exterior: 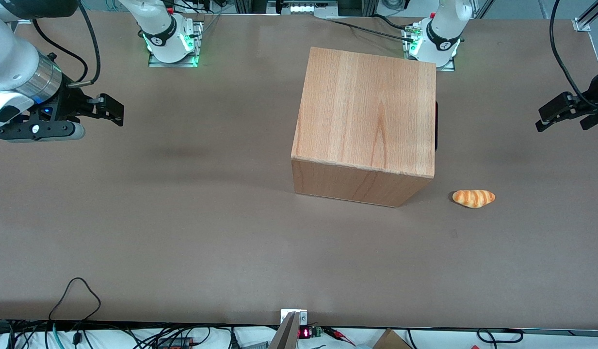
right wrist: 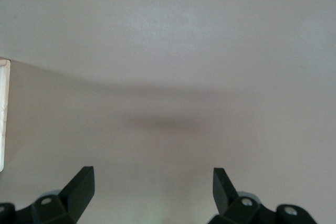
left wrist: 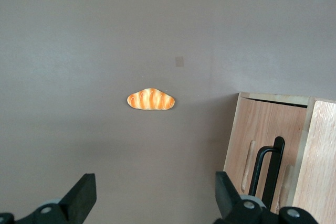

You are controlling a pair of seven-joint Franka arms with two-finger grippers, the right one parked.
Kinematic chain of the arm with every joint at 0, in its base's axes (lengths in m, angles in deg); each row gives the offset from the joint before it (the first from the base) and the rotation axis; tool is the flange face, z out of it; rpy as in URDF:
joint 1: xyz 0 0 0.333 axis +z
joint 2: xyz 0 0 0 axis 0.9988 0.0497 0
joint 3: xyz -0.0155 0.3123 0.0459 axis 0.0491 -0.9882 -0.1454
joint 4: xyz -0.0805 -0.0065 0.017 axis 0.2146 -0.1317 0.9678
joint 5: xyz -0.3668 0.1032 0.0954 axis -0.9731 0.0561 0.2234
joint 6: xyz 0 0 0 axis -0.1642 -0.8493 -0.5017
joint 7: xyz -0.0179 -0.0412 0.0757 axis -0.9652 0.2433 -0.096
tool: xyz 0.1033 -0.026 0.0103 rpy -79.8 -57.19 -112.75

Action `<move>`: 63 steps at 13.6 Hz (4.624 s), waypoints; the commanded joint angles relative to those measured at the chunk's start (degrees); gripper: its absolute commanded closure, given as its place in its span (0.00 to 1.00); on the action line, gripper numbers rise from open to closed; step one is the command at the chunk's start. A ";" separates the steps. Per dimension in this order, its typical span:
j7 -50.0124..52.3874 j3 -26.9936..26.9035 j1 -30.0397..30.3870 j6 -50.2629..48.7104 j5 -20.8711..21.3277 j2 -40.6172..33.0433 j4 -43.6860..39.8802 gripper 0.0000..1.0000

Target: Open top drawer with left arm

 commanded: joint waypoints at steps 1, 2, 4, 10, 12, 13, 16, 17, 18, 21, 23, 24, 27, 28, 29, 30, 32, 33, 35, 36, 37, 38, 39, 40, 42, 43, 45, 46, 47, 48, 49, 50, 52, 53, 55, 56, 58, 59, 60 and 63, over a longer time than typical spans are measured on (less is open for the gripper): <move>0.16 0.24 0.06 -2.26 -0.48 0.88 -2.33 0.00; -0.01 -0.11 0.15 -2.79 -0.13 1.05 -3.37 0.00; 0.07 -0.02 0.06 -3.32 -0.39 1.14 -3.73 0.00; -0.62 0.59 -0.12 -5.35 -1.18 1.67 0.12 0.00; -0.80 0.59 -0.20 -5.00 -4.33 1.58 2.58 0.00; -0.80 0.68 -0.55 -4.82 -5.13 1.58 3.64 0.00; -0.80 1.64 -1.08 -2.46 -7.68 1.49 8.11 0.00; -0.80 2.43 -1.08 -1.23 -8.12 1.49 9.87 0.00; -0.80 2.87 -1.08 0.09 -8.65 1.49 11.72 0.00; -0.80 4.45 -1.08 4.22 -10.32 1.23 16.38 0.00; -0.80 5.16 -1.08 6.51 -11.55 1.23 18.58 0.00; -0.80 5.34 -1.17 7.74 -11.81 1.23 19.72 0.00; -0.80 6.92 -1.08 11.08 -12.17 1.31 22.71 0.00; -0.89 6.92 -1.17 11.44 -12.17 1.31 23.24 0.00; -0.89 7.18 -1.17 11.79 -12.17 1.31 23.86 0.00; -0.98 7.79 -1.08 11.88 -12.17 1.40 23.86 0.00; -1.59 7.80 -1.17 11.88 -12.17 1.49 24.39 0.00; -1.68 7.80 -1.17 12.05 -12.17 1.49 24.56 0.00; -1.68 7.80 -1.17 12.49 -12.17 1.58 25.18 0.00; -1.86 7.89 -1.17 12.76 -12.25 1.58 25.62 0.00; -2.64 7.80 -1.17 12.93 -12.17 1.75 25.80 0.00; -3.17 7.80 -1.17 13.20 -12.25 1.75 26.23 0.00; -3.35 7.89 -1.08 13.63 -12.26 1.75 26.67 0.00; -3.35 7.80 -1.17 13.99 -12.26 1.84 27.11 0.00; -3.61 7.80 -1.08 15.04 -12.26 1.93 27.99 0.00; -4.31 7.80 -1.08 15.39 -12.26 1.93 28.26 0.00; -5.28 7.80 -0.82 15.66 -12.17 2.28 28.69 0.00; -5.37 7.80 -0.73 15.66 -12.17 2.37 28.70 0.00; -5.55 7.71 -0.65 15.66 -12.17 2.72 28.70 0.00; -6.07 7.71 -0.56 15.66 -11.91 3.07 28.70 0.00; -6.25 7.71 -0.30 15.75 -11.64 3.42 28.70 0.00; -6.25 7.63 0.06 15.75 -11.38 3.94 28.44 0.00; -7.30 7.45 1.28 16.53 -11.29 4.47 28.43 0.00; -8.61 7.45 2.42 16.54 -11.29 4.74 28.35 0.00; -9.94 7.27 4.27 16.62 -11.03 4.83 28.17 0.00; -9.95 7.27 5.32 16.63 -9.29 4.83 28.08 0.00; -10.03 7.27 7.52 16.71 -7.42 5.35 27.73 0.00; -10.03 7.27 8.75 16.80 -7.33 5.53 27.47 0.00; -10.03 7.27 9.98 16.80 -6.55 6.05 27.03 0.00; -10.03 7.19 12.27 16.71 -6.28 6.23 26.59 0.00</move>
